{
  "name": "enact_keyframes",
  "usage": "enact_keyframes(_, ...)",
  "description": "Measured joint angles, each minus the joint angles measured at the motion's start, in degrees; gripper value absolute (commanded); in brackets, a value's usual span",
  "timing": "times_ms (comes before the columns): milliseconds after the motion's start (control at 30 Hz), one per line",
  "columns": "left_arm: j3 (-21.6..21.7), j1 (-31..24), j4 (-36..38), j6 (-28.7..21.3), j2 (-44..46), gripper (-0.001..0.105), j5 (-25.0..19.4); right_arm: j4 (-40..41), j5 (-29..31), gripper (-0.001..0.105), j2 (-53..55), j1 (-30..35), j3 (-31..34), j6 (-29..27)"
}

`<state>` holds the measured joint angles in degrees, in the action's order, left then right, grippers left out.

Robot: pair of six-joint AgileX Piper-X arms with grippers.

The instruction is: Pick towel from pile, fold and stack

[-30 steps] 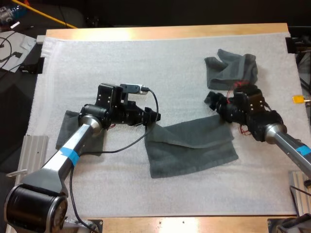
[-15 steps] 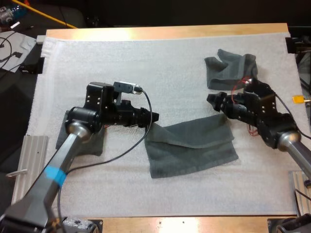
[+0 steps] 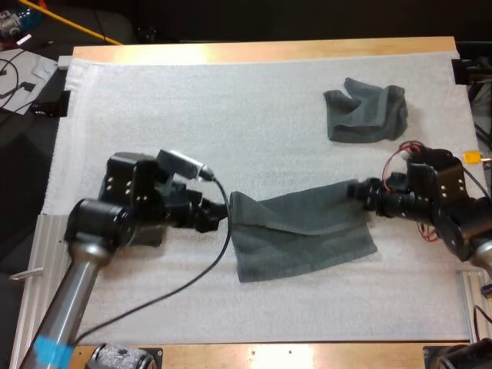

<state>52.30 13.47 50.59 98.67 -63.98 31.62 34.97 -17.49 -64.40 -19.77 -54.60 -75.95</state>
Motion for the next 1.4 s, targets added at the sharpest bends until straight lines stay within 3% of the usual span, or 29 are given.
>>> enact_keyframes(67,0.0,0.23,2.64,-0.44,3.77,0.063,-1.66,3.21,-1.07,0.005,1.33,-0.32,0.0,-1.2)
enact_keyframes(133,0.0,0.33,4.63,-0.51,6.52,0.063,-2.76,4.9,-1.8,0.001,2.17,-0.69,0.0,-2.19)
enact_keyframes(433,0.0,0.4,14.51,-1.4,16.01,0.063,-4.83,11.44,-0.78,0.0,3.56,-9.9,0.0,-4.95)
enact_keyframes(767,0.0,0.4,15.37,-1.27,16.03,0.063,-4.78,7.52,0.28,0.0,-0.41,-17.17,0.0,-4.43)
enact_keyframes(1267,0.0,0.4,15.67,-1.27,16.03,0.064,-4.78,6.13,1.41,0.0,-21.48,-17.52,-7.51,-4.11)
enact_keyframes(1400,0.0,0.4,15.67,-1.27,16.03,0.064,-4.78,6.48,1.41,0.0,-21.67,-17.57,-8.0,-4.11)
